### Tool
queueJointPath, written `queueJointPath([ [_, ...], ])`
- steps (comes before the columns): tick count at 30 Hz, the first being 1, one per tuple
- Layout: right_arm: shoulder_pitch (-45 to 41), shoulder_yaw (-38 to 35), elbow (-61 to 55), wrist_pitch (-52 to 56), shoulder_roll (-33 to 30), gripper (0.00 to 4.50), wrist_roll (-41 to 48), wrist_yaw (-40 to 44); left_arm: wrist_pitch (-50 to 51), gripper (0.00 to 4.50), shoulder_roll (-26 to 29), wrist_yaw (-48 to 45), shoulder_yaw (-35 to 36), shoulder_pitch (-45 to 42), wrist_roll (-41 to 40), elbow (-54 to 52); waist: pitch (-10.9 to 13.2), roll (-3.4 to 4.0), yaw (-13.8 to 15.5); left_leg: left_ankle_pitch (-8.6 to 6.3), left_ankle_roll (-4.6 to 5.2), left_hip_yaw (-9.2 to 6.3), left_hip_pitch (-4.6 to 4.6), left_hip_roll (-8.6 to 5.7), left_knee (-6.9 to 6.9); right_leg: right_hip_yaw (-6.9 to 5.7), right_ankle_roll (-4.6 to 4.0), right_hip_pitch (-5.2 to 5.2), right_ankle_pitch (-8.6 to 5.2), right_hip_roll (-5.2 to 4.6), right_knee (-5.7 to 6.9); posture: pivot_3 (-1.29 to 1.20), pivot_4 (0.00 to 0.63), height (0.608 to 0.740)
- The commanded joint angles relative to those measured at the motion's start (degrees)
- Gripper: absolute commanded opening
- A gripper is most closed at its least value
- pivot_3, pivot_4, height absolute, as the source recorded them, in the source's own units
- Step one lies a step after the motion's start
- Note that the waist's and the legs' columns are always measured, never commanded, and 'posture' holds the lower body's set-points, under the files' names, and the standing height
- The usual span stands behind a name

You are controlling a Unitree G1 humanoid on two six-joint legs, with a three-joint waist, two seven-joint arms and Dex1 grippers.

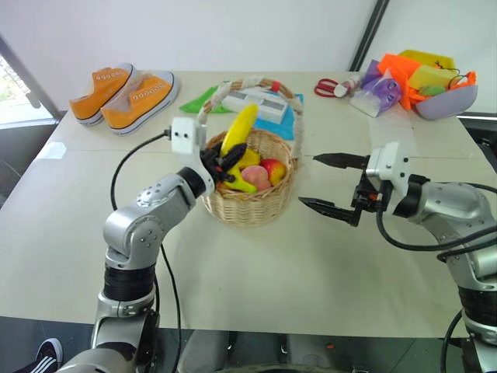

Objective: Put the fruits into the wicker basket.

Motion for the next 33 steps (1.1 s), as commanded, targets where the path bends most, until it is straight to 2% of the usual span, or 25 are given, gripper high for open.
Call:
queueJointPath([
  [1,-1.2,-0.9,-1.0,-0.9,0.1,4.50,0.3,-0.1,0.0,4.10,0.2,-3.6,0.3,0.1,-2.4,-2.8,0.0,0.00,0.0,0.00,0.00,0.00,0.00,0.00,0.00,0.00,0.00,0.00,0.00,0.00,0.00,0.00,0.150,0.740],
  [2,-1.2,-0.8,-0.9,-1.0,0.1,4.50,0.3,0.0,0.4,4.46,0.0,-3.9,0.7,0.2,-3.0,-3.3,0.0,0.00,0.0,0.00,0.00,0.00,0.00,0.00,0.00,0.00,0.00,0.00,0.00,0.00,0.00,0.00,0.150,0.740],
  [7,-1.4,-0.7,-0.5,-1.2,0.3,4.50,0.1,-0.1,0.5,4.46,1.5,-7.8,2.1,0.9,-6.3,-6.2,0.0,0.00,0.0,0.00,0.00,0.00,0.00,0.01,0.00,0.00,0.00,0.00,0.00,0.00,0.00,0.00,0.150,0.740],
  [10,-1.4,-0.6,0.1,-1.7,0.5,4.50,-0.1,0.1,0.5,4.46,4.6,-10.6,2.3,1.8,-7.1,-8.7,0.0,0.01,-0.1,0.00,0.00,0.00,0.00,0.02,0.00,0.00,0.00,-0.01,0.00,0.01,0.00,0.00,0.150,0.740],
  [14,-2.5,-0.9,2.5,-2.4,2.0,4.50,-0.9,-1.5,-5.0,4.46,9.8,-20.3,1.0,7.0,-7.1,-15.3,0.0,0.01,-0.2,0.00,-0.01,0.00,0.00,0.03,0.00,0.01,-0.01,-0.01,0.00,0.02,0.01,0.00,0.150,0.740],
  [17,-3.1,-2.3,3.8,-0.3,4.0,4.50,-0.2,-5.4,-10.2,4.46,12.9,-25.9,3.9,12.9,-6.7,-17.0,0.0,0.03,-0.3,0.01,-0.01,0.00,0.00,0.03,-0.01,0.03,-0.02,-0.01,0.00,0.00,0.00,0.00,0.150,0.740],
  [19,-3.9,-4.8,4.3,4.8,7.7,4.50,2.3,-12.6,-12.6,4.46,16.9,-30.8,6.3,16.5,-6.6,-17.8,0.0,0.02,-0.3,0.01,-0.01,0.00,0.01,0.06,-0.04,0.03,-0.06,-0.03,0.01,0.02,0.01,0.00,0.150,0.740],
  [22,-3.0,-5.7,2.7,7.5,11.2,4.50,3.0,-17.9,-12.4,4.46,22.5,-36.4,13.5,21.6,-12.3,-17.9,0.0,0.05,-0.3,0.00,0.00,0.00,0.01,0.15,-0.13,0.04,-0.18,-0.10,0.06,0.06,-0.01,0.00,0.150,0.740],
  [24,-3.2,-4.8,3.0,7.6,12.6,4.50,2.2,-19.2,-15.8,4.46,25.0,-40.4,18.8,26.1,-11.2,-15.9,0.0,0.07,-0.4,-0.03,0.04,0.00,0.01,0.17,-0.21,0.05,-0.20,-0.16,0.05,0.07,-0.02,0.00,0.150,0.740],
  [29,-6.3,-1.4,3.4,9.1,18.2,4.50,2.4,-23.2,-21.9,4.46,26.5,-45.9,25.6,32.2,-8.8,-9.8,0.0,0.09,-0.7,-0.03,0.07,0.01,0.02,0.17,-0.33,0.04,-0.28,-0.17,0.05,0.07,-0.06,0.00,0.150,0.740],
  [33,-8.0,2.7,4.2,7.8,21.6,4.50,-0.7,-24.7,-26.2,4.46,25.3,-46.8,26.7,34.4,-6.4,-5.5,0.0,0.09,-1.6,-0.02,0.05,0.01,0.06,0.22,-0.36,0.04,-0.28,-0.17,0.10,0.10,-0.04,0.00,0.150,0.740],
])
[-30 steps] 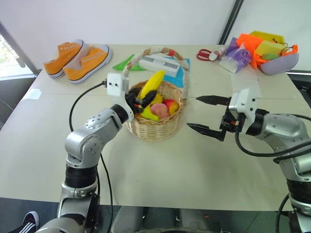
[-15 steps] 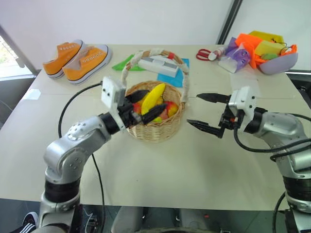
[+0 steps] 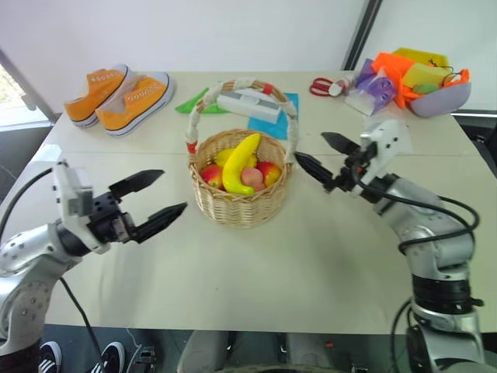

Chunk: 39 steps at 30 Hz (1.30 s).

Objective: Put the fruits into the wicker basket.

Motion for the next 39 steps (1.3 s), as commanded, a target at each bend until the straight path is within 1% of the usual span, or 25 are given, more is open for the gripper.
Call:
queueJointPath([
  [1,-2.3,2.7,0.7,-2.8,1.3,4.50,-3.9,-1.9,-4.2,4.46,-0.9,-0.7,2.0,0.5,1.3,1.4,0.0,0.00,0.0,0.00,0.00,0.00,0.00,0.00,0.00,0.00,0.00,-0.01,0.00,0.00,0.00,0.00,0.150,0.740],
  [6,-4.6,4.6,4.3,-6.5,3.4,4.50,-8.8,-4.2,-7.8,4.46,-1.7,-0.9,1.5,1.5,3.8,3.4,0.0,0.00,-0.1,0.01,-0.02,0.00,0.00,0.00,-0.01,0.00,-0.01,-0.04,0.04,0.02,0.01,0.00,0.150,0.740],
  [7,-4.6,5.1,4.8,-6.7,4.0,4.24,-9.4,-4.7,-7.9,4.49,-2.1,-0.4,1.6,1.4,3.6,4.0,0.0,0.00,-0.1,0.02,-0.02,0.00,0.00,0.00,-0.04,0.00,-0.01,-0.05,0.04,0.02,0.01,0.00,0.150,0.740],
  [9,-4.5,6.1,5.3,-7.3,4.7,3.60,-10.1,-4.3,-8.2,4.50,-2.6,0.0,1.6,1.4,3.3,4.9,0.0,0.00,-0.1,0.02,-0.03,0.00,0.00,0.00,-0.06,0.00,-0.01,-0.06,0.04,0.02,0.00,0.00,0.150,0.740],
  [11,-4.3,5.9,5.4,-7.6,5.2,2.64,-10.4,-4.5,-8.4,4.50,-2.7,-0.2,1.3,1.4,3.5,5.3,0.0,0.00,-0.3,0.03,-0.04,0.00,0.00,0.01,-0.05,0.00,-0.01,-0.06,0.04,0.03,0.03,0.00,0.150,0.740],
  [12,-4.3,5.8,5.4,-7.6,5.3,2.02,-10.5,-4.4,-8.5,4.50,-2.8,-0.2,1.2,1.2,3.5,5.4,0.0,0.01,-0.4,0.03,-0.05,0.00,0.00,0.02,-0.05,0.00,-0.02,-0.07,0.04,0.04,0.04,0.00,0.150,0.740],
  [13,-4.2,5.7,5.3,-7.6,5.3,1.56,-10.5,-4.3,-8.6,4.50,-2.8,-0.1,1.1,1.1,3.5,5.4,0.0,0.01,-0.4,0.03,-0.05,0.00,0.00,0.02,-0.05,0.00,-0.02,-0.07,0.04,0.04,0.04,0.00,0.150,0.740],
  [14,-4.2,5.3,5.2,-7.6,5.2,0.99,-10.2,-4.1,-8.3,4.50,-2.9,0.0,0.9,0.9,3.0,5.4,0.0,0.01,-0.4,0.04,-0.05,0.00,0.00,0.02,-0.05,0.00,-0.02,-0.07,0.04,0.04,0.04,0.00,0.150,0.740],
  [16,-4.2,4.4,5.2,-7.7,4.8,0.08,-10.0,-4.1,-7.9,4.50,-3.2,0.2,0.3,0.6,2.2,5.0,0.0,0.01,-0.4,0.04,-0.05,0.00,0.01,0.02,-0.05,0.00,-0.02,-0.07,0.04,0.04,0.04,0.00,0.150,0.740],
  [18,-4.3,3.2,5.6,-8.1,4.5,0.07,-9.9,-4.4,-7.3,4.50,-3.5,0.2,-0.4,0.3,1.7,5.0,0.0,0.01,-0.4,0.04,-0.05,0.00,0.01,0.02,-0.05,0.00,-0.02,-0.07,0.05,0.04,0.04,0.00,0.150,0.740],
  [20,-5.2,0.4,7.1,-9.0,4.3,0.07,-10.6,-6.9,-7.3,4.50,-3.9,0.1,-1.6,-0.2,1.8,4.9,0.0,0.01,-0.4,0.04,-0.05,0.00,0.01,0.02,-0.05,0.00,-0.02,-0.07,0.05,0.04,0.04,0.00,0.150,0.740],
  [23,-5.7,-4.0,9.0,-11.4,2.1,0.07,-11.4,-8.4,-6.7,4.50,-4.3,0.2,-4.1,-2.0,1.5,5.1,0.0,0.01,-0.1,0.04,-0.05,0.00,0.00,-0.01,-0.03,0.00,-0.02,-0.06,0.05,0.03,0.04,0.00,0.150,0.740],
  [26,-4.1,-8.6,9.5,-12.0,-1.5,0.07,-10.6,-7.7,-6.6,4.50,-4.4,-0.6,-6.3,-4.3,1.9,6.3,0.0,0.02,0.1,0.04,-0.05,0.00,0.00,-0.03,-0.04,0.00,-0.02,-0.05,0.05,0.02,0.04,0.00,0.150,0.740],
  [32,4.8,-22.6,6.2,-8.8,-11.1,0.07,-3.3,-1.8,-4.9,4.50,-6.3,0.0,-10.2,-8.7,0.6,6.6,0.0,0.04,0.1,0.04,-0.04,0.00,-0.01,0.00,-0.09,-0.01,-0.02,-0.05,0.05,0.03,0.01,0.00,0.150,0.740],
  [34,7.6,-26.8,6.6,-9.0,-13.3,0.07,-2.6,-1.5,-4.3,4.50,-7.4,-0.1,-12.6,-10.1,0.9,6.7,0.0,0.07,0.0,0.04,-0.03,0.01,-0.01,0.00,-0.07,0.00,-0.02,-0.03,0.05,0.03,0.01,0.00,0.150,0.740],
  [36,10.5,-30.7,8.5,-11.6,-15.1,0.07,-3.6,-1.1,-3.6,4.50,-8.9,0.2,-15.5,-11.8,1.1,6.6,0.0,0.12,-0.1,0.04,-0.02,0.03,0.01,0.01,-0.02,0.00,-0.01,-0.01,0.05,0.02,0.04,0.00,0.150,0.740],
  [39,15.4,-35.0,9.1,-14.8,-16.0,0.07,-4.5,0.1,-4.0,4.50,-10.4,-1.0,-20.5,-14.0,3.5,7.4,0.0,0.18,0.0,0.04,-0.02,0.06,0.08,0.02,-0.03,0.00,-0.01,0.06,0.05,0.04,0.06,0.00,0.150,0.740],
])
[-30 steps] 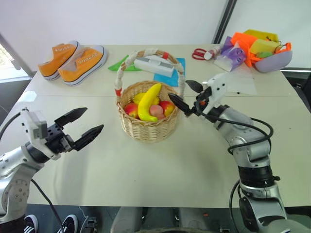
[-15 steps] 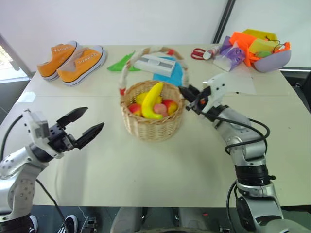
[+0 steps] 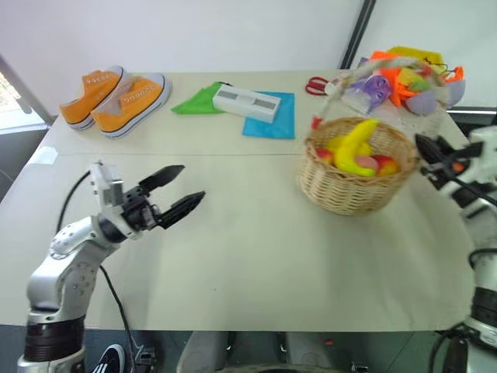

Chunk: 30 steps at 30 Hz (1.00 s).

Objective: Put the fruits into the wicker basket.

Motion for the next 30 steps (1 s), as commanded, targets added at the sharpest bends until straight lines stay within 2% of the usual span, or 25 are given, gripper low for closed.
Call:
queueJointPath([
  [1,3.6,-6.2,-1.8,-5.3,-1.0,0.07,0.3,1.0,-0.3,4.50,-1.4,-1.4,-4.6,-2.3,1.7,0.0,0.0,0.04,0.1,0.00,0.00,0.00,0.01,0.00,-0.01,0.00,0.00,0.01,0.00,0.01,0.00,0.00,0.150,0.740],
  [4,6.9,-8.8,-4.0,-6.7,0.2,0.07,0.5,-0.8,-2.1,4.50,-3.0,-3.7,-8.5,-3.7,4.1,2.5,-0.1,0.13,-0.2,0.00,0.01,0.05,0.01,0.00,-0.01,0.03,0.00,0.00,0.00,0.00,0.00,0.00,0.150,0.740],
  [9,11.3,-7.3,-5.5,-8.9,3.4,0.07,-1.2,-2.8,-3.1,4.50,-3.8,-5.7,-9.9,-6.4,5.9,5.9,-0.1,0.15,-0.3,0.01,0.01,0.07,0.04,0.04,0.00,0.05,0.00,0.00,0.00,0.03,0.04,0.00,0.150,0.740],
  [11,11.2,-7.2,-5.9,-9.7,4.6,1.12,-1.5,-4.6,-3.6,4.50,-3.8,-6.3,-9.9,-6.8,6.6,6.8,-0.1,0.16,-0.3,0.01,0.01,0.07,0.04,0.03,0.03,0.06,0.00,0.02,0.00,0.03,0.04,0.00,0.150,0.740],
  [14,9.9,-7.2,-6.9,-10.8,5.5,2.35,-1.9,-7.4,-3.8,4.50,-4.0,-6.5,-9.5,-6.9,7.0,7.4,-0.1,0.18,-0.2,0.01,0.01,0.08,0.04,0.01,0.03,0.08,0.00,0.02,0.00,0.01,0.04,0.00,0.150,0.740],
  [18,6.0,-6.5,-11.6,-14.5,11.0,4.37,-9.7,-21.4,-4.6,4.50,-4.0,-6.3,-9.1,-6.5,7.8,7.5,-0.1,0.21,-0.2,0.01,0.00,0.08,0.05,0.03,0.03,0.08,0.00,0.01,0.00,0.02,0.05,0.00,0.150,0.740],
  [22,9.4,2.3,-22.1,-14.5,21.9,4.45,-19.3,-31.1,-4.7,4.50,-4.4,-5.1,-8.4,-5.5,8.0,6.8,-0.2,0.22,0.1,0.11,-0.18,-0.02,0.04,0.07,-0.07,0.08,-0.03,-0.07,-0.02,0.09,0.07,0.00,0.150,0.740],
  [24,10.4,4.8,-25.2,-14.2,24.5,4.45,-22.2,-33.3,-4.8,4.50,-4.4,-4.7,-8.2,-4.6,8.0,6.2,-0.2,0.30,0.1,0.18,-0.31,0.02,0.01,0.02,-0.04,0.12,-0.03,-0.11,-0.02,0.05,0.09,0.00,0.150,0.740],
  [30,12.2,13.5,-29.9,-19.2,21.2,4.45,-31.4,-30.1,-5.2,4.50,-3.8,-2.9,-6.7,-3.3,8.2,5.8,-0.3,0.32,0.0,0.06,-0.09,0.08,0.05,0.01,-0.02,0.17,-0.02,-0.12,-0.02,0.09,0.15,0.00,0.150,0.740],
])
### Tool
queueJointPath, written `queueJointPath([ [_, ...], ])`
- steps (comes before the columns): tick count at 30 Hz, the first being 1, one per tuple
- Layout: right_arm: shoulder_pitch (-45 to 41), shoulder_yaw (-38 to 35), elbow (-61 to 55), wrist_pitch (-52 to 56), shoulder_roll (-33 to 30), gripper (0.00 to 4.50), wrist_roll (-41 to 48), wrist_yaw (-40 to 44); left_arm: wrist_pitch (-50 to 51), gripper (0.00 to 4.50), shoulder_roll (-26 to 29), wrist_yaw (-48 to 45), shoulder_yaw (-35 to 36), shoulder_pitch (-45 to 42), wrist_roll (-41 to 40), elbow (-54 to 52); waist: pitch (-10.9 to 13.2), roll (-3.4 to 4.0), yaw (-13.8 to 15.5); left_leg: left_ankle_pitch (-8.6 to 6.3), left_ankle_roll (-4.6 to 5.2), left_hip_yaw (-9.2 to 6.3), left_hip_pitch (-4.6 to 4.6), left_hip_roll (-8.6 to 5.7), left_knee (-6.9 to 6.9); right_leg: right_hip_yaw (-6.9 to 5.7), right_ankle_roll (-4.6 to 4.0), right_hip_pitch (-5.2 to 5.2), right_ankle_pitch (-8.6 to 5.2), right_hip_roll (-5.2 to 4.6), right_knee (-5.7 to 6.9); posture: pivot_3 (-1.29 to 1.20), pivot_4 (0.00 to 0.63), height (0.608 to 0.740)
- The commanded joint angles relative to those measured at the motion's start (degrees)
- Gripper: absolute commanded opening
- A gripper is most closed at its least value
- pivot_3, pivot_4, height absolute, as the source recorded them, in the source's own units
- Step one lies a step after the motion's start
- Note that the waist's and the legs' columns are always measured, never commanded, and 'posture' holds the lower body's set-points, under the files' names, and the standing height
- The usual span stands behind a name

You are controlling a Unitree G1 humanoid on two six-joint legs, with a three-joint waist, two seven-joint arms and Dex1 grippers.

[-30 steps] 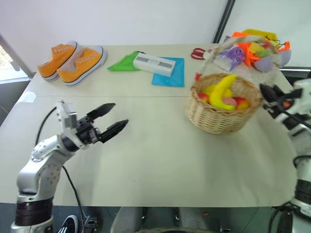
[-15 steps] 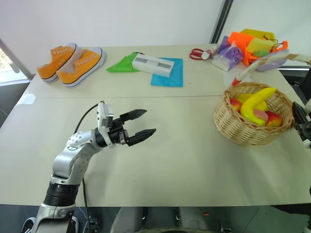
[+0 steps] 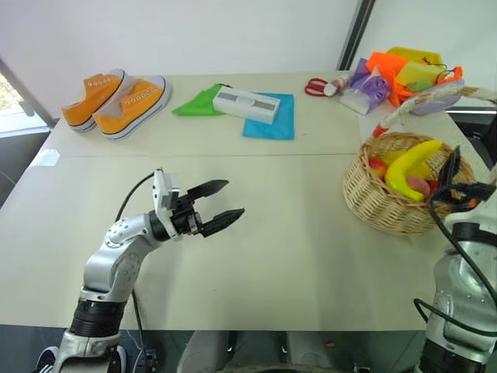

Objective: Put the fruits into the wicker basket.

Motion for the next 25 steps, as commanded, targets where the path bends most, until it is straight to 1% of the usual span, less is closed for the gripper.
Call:
queueJointPath([
  [1,0.2,5.8,-3.3,-5.5,-2.6,4.45,-5.2,2.9,-1.4,4.50,0.4,1.2,2.4,0.2,0.1,-1.8,0.0,0.00,-0.2,0.01,-0.01,0.00,0.02,0.02,-0.01,0.00,0.00,0.01,0.00,0.02,0.00,0.00,0.150,0.740],
  [3,-0.4,8.0,-2.6,-6.5,-2.6,4.45,-6.0,3.2,-2.3,4.50,0.4,1.9,3.0,0.2,0.7,-1.4,0.0,-0.01,-0.3,0.01,-0.01,0.00,0.05,0.03,-0.01,0.00,0.00,0.05,0.00,0.02,0.01,0.00,0.150,0.740],
  [5,-1.5,9.5,-1.7,-8.1,-3.9,4.45,-7.2,4.4,-3.7,4.50,0.3,3.5,3.7,0.2,2.3,-0.8,0.0,-0.01,-0.3,0.01,-0.01,0.00,0.05,0.02,0.00,0.00,0.00,0.05,0.00,0.02,0.01,0.00,0.150,0.740],
  [6,-2.0,11.1,-0.6,-8.4,-4.6,4.45,-6.2,6.6,-3.4,4.50,0.4,4.2,4.2,0.3,2.4,-0.6,0.0,-0.01,-0.3,0.01,-0.01,0.00,0.04,0.01,0.00,0.00,0.00,0.05,0.00,0.02,0.01,0.00,0.150,0.740],
  [7,-2.5,12.7,0.6,-8.7,-4.8,4.45,-3.4,9.2,-3.4,4.50,0.7,4.8,4.5,0.4,2.8,-0.3,0.0,-0.03,-0.4,0.01,-0.01,0.00,0.05,0.00,0.01,0.00,0.00,0.06,0.00,0.01,0.01,0.00,0.150,0.740],
  [9,-3.7,16.1,3.3,-4.3,-4.0,4.45,7.1,17.0,-3.2,4.50,1.3,7.2,5.2,0.6,4.8,1.0,0.0,-0.04,-0.5,0.01,0.00,0.00,0.07,0.02,0.00,-0.01,0.00,0.08,0.00,0.02,0.00,0.00,0.150,0.740],
  [10,-4.1,16.8,4.2,-2.4,-3.9,4.45,10.6,19.5,-3.1,4.50,1.5,8.2,5.3,0.5,5.6,1.4,0.0,-0.05,-0.6,0.01,0.00,0.00,0.11,0.05,-0.01,-0.01,0.00,0.12,0.00,0.04,0.00,0.00,0.150,0.740],
  [11,-4.5,18.2,5.3,-1.0,-5.2,4.45,13.2,23.5,-3.0,4.50,1.8,9.8,5.9,0.3,6.8,2.5,0.0,-0.04,-0.6,0.01,0.00,-0.01,0.17,0.07,-0.02,-0.01,-0.01,0.20,0.00,0.06,0.00,0.00,0.150,0.740],
  [13,-5.4,18.7,7.0,5.7,-6.9,4.45,22.1,30.3,-4.3,4.50,2.3,13.0,8.7,-0.5,8.2,5.8,0.0,-0.05,-0.6,0.00,0.01,-0.02,0.17,0.06,-0.02,-0.01,-0.01,0.21,-0.01,0.05,-0.01,0.00,0.150,0.740],
  [14,-6.0,18.9,8.1,6.6,-8.2,4.45,24.8,34.0,-5.6,4.50,2.5,14.0,9.9,-0.7,9.0,7.3,0.0,-0.07,-0.7,0.00,0.03,-0.02,0.17,0.06,0.00,-0.02,-0.01,0.23,0.00,0.05,-0.03,0.00,0.150,0.740],
  [15,-6.5,19.5,9.4,7.4,-9.8,4.45,25.8,37.1,-7.5,4.50,2.6,15.2,11.0,-0.9,10.2,8.9,0.0,-0.07,-0.7,-0.01,0.03,-0.03,0.17,0.06,0.00,-0.02,-0.01,0.22,0.00,0.04,-0.03,0.00,0.150,0.740],
  [17,-7.4,21.6,12.0,6.3,-12.2,4.45,24.8,41.5,-8.4,4.50,2.9,16.9,13.0,-1.0,10.9,11.2,0.0,-0.07,-0.8,-0.01,0.03,-0.03,0.16,0.05,0.00,-0.03,-0.01,0.20,0.00,0.03,-0.04,0.00,0.150,0.740],
  [19,-7.6,22.0,13.4,6.8,-12.6,4.45,25.7,43.2,-9.7,4.50,2.8,17.8,14.4,-0.3,11.1,11.8,0.0,-0.09,-0.8,-0.01,0.03,-0.05,0.16,0.06,-0.02,-0.07,-0.01,0.20,0.00,0.03,-0.04,0.00,0.150,0.740],
  [25,-9.0,23.8,17.8,5.0,-12.7,4.45,23.5,45.6,-11.6,4.50,3.5,21.1,16.1,2.2,14.2,13.9,0.0,-0.09,-0.9,-0.01,0.03,-0.08,0.13,0.01,0.00,-0.07,0.01,0.19,0.01,-0.03,-0.04,0.00,0.150,0.740],
])
